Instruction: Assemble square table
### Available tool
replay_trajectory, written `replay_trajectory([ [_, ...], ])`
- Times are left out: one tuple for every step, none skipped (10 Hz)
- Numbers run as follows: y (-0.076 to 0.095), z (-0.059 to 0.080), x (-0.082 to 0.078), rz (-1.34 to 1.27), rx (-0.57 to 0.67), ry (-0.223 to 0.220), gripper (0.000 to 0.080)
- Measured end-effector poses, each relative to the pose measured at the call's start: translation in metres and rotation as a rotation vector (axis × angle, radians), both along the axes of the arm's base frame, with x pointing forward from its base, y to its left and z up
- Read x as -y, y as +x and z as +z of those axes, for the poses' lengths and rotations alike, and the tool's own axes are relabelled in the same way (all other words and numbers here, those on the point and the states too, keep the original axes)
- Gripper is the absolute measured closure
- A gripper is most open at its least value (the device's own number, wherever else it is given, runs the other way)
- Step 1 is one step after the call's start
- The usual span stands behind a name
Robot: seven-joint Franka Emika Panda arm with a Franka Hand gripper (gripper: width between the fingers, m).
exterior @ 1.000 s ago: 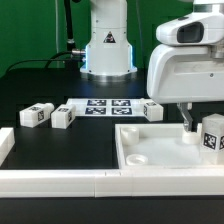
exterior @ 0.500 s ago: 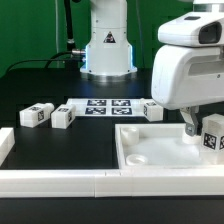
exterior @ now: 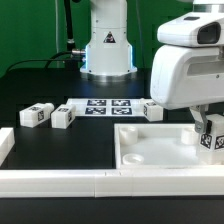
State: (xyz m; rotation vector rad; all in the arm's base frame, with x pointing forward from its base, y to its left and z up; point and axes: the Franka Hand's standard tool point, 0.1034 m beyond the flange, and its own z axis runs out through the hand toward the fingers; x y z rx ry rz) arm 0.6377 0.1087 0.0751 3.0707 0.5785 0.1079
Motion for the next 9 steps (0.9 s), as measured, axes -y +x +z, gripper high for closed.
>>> replay_trajectory([
  [-0.0001,-0.0002,-0.0004,-0.115,-0.001,0.011,0.0512],
  [-0.0001,-0.0005,-0.0002,-0.184,-0.002,0.021,0.0512],
  [-0.0003,-0.0006,-0.0017,-0.337,-0.006,0.045,0.0512],
  [-0.0005,-0.0007,-0.0028,-0.488,-0.009,0.061,0.0512],
  [-0.0001,-0.0007,-0.0022,-0.601,-0.008,0.076,0.0512],
  [-0.0006,-0.0006,-0.0029,-0.719,-0.014,0.085,0.0512],
  [-0.0021,-0.0011,-0.0012,-0.813,-0.021,0.081,0.0512],
  [-0.0020,-0.0012,0.0019,-0.879,-0.019,0.081,0.0512],
  [-0.0016,-0.0011,0.0064,-0.984,-0.015,0.078,0.0511],
])
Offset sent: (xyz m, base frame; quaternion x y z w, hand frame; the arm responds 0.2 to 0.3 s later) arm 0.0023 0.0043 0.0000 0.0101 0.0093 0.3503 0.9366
